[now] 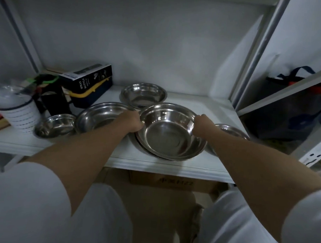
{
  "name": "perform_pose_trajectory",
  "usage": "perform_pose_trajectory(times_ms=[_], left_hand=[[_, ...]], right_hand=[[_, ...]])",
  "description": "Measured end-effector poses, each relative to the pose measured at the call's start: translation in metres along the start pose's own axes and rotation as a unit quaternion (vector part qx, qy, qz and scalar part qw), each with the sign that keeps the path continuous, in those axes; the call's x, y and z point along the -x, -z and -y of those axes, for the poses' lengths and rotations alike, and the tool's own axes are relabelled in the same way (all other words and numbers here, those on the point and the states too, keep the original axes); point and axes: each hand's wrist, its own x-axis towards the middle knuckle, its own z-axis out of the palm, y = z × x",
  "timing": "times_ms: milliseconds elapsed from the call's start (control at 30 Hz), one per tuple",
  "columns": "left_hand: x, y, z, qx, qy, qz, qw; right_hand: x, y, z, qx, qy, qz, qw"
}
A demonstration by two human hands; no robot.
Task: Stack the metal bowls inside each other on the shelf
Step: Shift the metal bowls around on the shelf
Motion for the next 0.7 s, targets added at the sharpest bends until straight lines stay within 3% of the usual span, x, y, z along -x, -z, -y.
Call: perform_pose_trajectory(times_ms=[100,267,433,567,700], left_hand=[[-0.004,-0.013,0.014,-0.123,-0.049,-0.034,0.991],[-0.011,-0.018,0.015,-0.214,-0.084,-0.074,0.97],[-0.04,-0.004,0.026,-0.129,-0.094,-0.039,0.986],[-0.076,0.01,0.035,-0.041,-0.053,-0.082,0.994],[-0.12,0.026,0.044,-0.023,-0.016,-0.135,0.991]], right_hand=[[-0.001,-0.006,0.003,0.003,0.0,0.001,1.0],[-0.011,-0.01,0.008,0.008,-0.005,0.011,1.0],[-0.037,-0.007,0.048,0.025,0.019,-0.032,0.999],[-0.075,-0.002,0.095,-0.092,0.029,-0.019,0.995],[-0.119,-0.003,0.127,-0.197,-0.002,-0.019,0.98]])
